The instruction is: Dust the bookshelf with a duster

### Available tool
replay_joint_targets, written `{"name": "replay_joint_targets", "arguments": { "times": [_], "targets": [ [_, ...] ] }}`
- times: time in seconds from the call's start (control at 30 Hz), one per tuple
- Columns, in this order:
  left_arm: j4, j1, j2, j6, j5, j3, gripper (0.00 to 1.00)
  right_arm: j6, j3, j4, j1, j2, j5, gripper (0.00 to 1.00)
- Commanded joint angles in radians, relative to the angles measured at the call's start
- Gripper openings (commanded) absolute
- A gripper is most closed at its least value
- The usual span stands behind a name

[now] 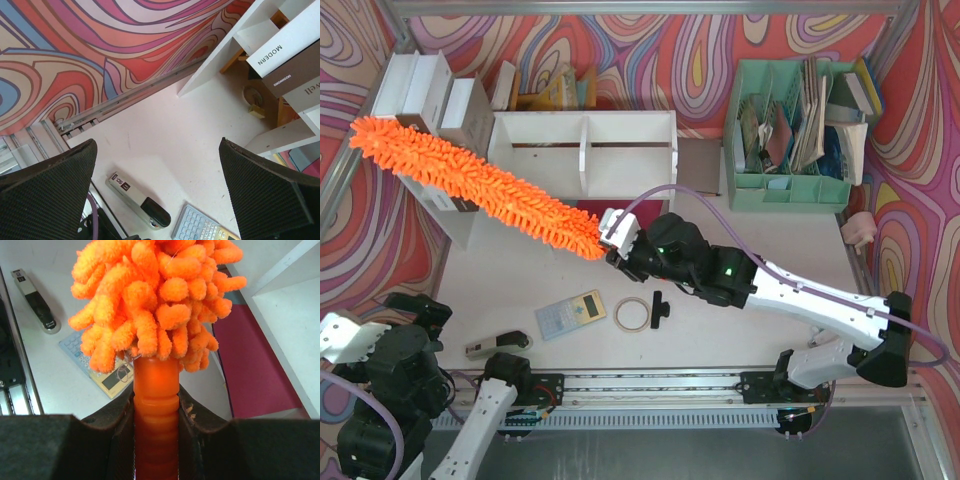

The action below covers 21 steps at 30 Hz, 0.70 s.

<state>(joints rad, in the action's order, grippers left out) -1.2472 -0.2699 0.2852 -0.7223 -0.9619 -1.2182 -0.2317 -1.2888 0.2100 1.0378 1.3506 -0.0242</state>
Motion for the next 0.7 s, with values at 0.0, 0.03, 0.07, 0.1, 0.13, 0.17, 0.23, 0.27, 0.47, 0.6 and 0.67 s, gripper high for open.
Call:
{"name": "replay_joint_targets", "arguments": {
  "times": [0.0, 0.03, 0.07, 0.1, 0.13, 0.17, 0.23, 0.27, 0.47, 0.6, 0.67],
  "targets": [
    [0.002, -0.008, -0.009, 0.001, -0.002, 0.009, 0.98, 0.018, -0.027, -0.053, 0.006, -0.013, -0.028, 0.0],
    [0.003, -0.008, -0.009, 0.0, 0.001, 0.01, 0.99, 0.021, -0.023, -0.056, 0.009, -0.012, -0.029, 0.0],
    [0.004, -0.008, -0.009, -0.001, 0.004, 0.012, 0.98, 0.023, -0.019, -0.061, 0.012, -0.014, -0.034, 0.0],
    [0.006, -0.008, -0.008, 0.0, 0.006, 0.015, 0.98, 0.024, -0.019, -0.066, 0.015, -0.017, -0.036, 0.0],
    [0.007, -0.008, -0.008, 0.0, 0.007, 0.016, 0.98, 0.024, -0.026, -0.066, 0.017, -0.022, -0.037, 0.0],
    [0.007, -0.008, -0.007, 0.0, 0.008, 0.018, 0.99, 0.023, -0.043, -0.061, 0.02, -0.022, -0.041, 0.0],
    [0.008, -0.008, -0.005, 0.0, 0.009, 0.019, 0.98, 0.012, -0.095, -0.026, 0.034, -0.014, -0.055, 0.0],
    [0.01, -0.008, -0.004, 0.0, 0.011, 0.02, 0.98, 0.004, -0.119, -0.005, 0.042, -0.01, -0.066, 0.0],
    [0.025, -0.009, 0.005, 0.006, 0.015, 0.02, 0.98, -0.035, -0.216, 0.034, 0.05, -0.024, -0.058, 0.0],
    [0.034, -0.009, 0.01, 0.009, 0.02, 0.02, 0.98, -0.081, -0.298, 0.078, 0.05, 0.014, -0.082, 0.0],
    [0.036, -0.009, 0.01, 0.011, 0.02, 0.02, 0.99, -0.11, -0.33, 0.094, 0.049, 0.045, -0.097, 0.0]
  ]
}}
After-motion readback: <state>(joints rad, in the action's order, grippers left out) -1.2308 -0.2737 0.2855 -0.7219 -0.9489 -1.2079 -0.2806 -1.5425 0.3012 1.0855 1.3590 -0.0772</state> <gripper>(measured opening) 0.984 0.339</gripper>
